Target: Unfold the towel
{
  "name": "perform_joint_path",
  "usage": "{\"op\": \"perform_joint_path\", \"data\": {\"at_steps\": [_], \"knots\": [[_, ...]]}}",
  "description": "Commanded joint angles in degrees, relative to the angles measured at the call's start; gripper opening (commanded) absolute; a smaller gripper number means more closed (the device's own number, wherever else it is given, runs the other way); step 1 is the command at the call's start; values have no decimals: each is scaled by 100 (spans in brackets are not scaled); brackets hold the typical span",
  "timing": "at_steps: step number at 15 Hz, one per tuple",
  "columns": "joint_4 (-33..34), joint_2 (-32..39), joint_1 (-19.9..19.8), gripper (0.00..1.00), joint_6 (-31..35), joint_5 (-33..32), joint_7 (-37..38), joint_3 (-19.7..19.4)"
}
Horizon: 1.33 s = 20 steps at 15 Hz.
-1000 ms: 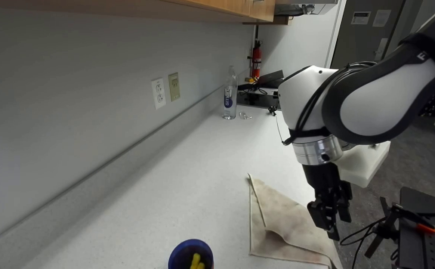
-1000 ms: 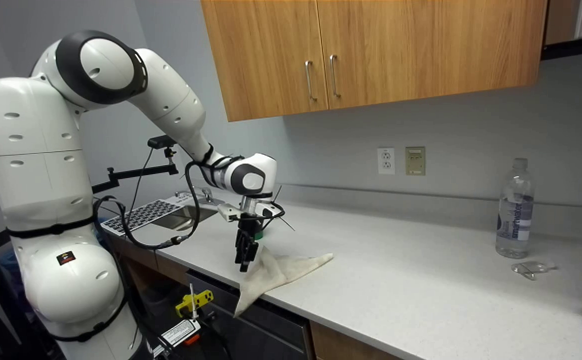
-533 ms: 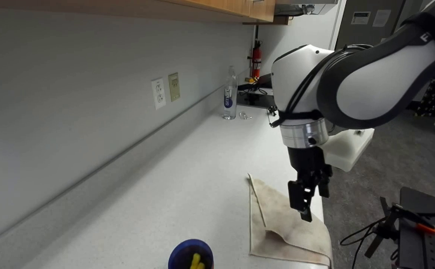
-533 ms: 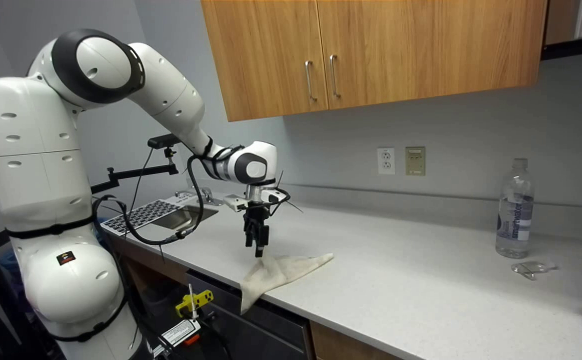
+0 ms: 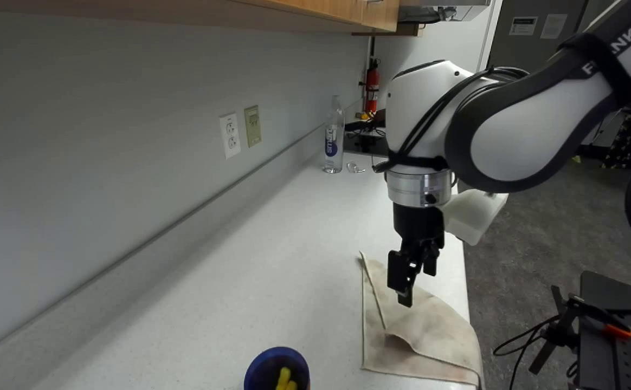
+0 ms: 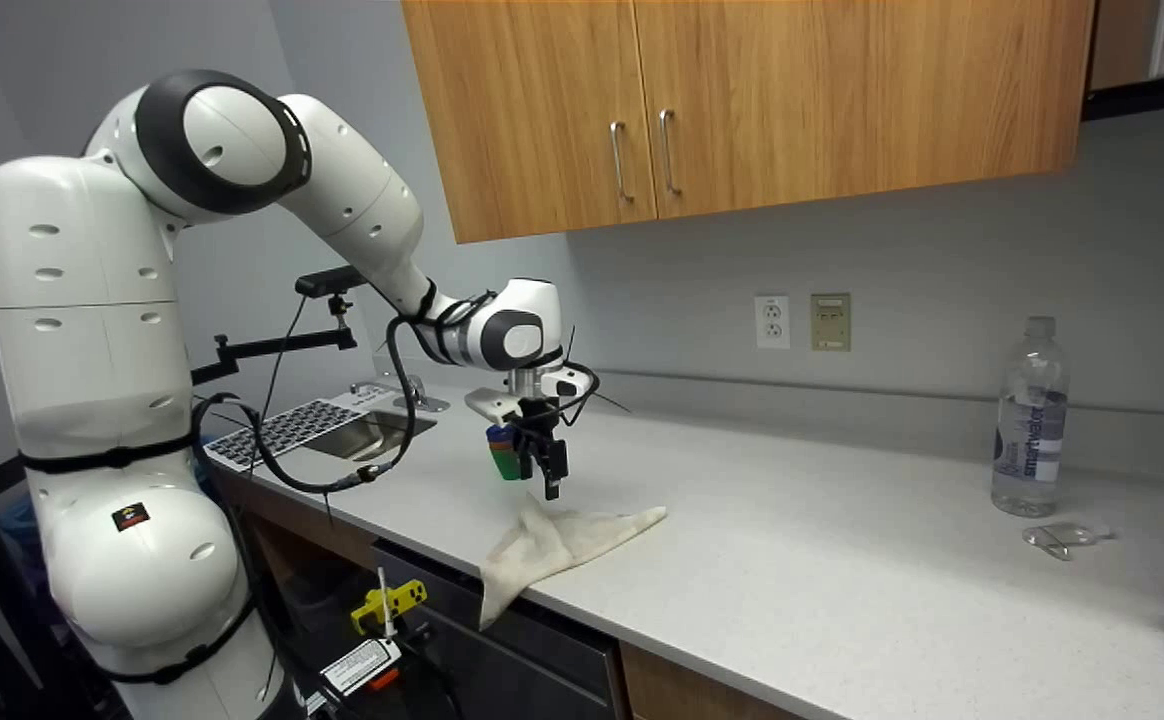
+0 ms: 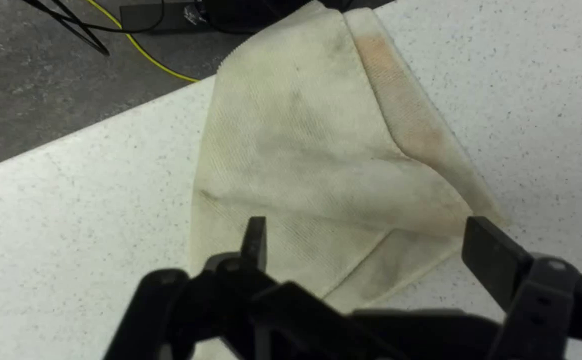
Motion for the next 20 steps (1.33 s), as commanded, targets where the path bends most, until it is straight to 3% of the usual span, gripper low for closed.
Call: {"op": "perform_joint_path", "data": {"at_steps": [1, 9, 19, 20], "knots": [[123, 405, -71, 100, 268, 20, -337, 120], [359, 1105, 158, 100, 463, -457, -520, 160], [559, 1412, 759, 100, 456, -1604, -298, 46], [576, 1416, 812, 89, 465, -1767, -256, 8]]}}
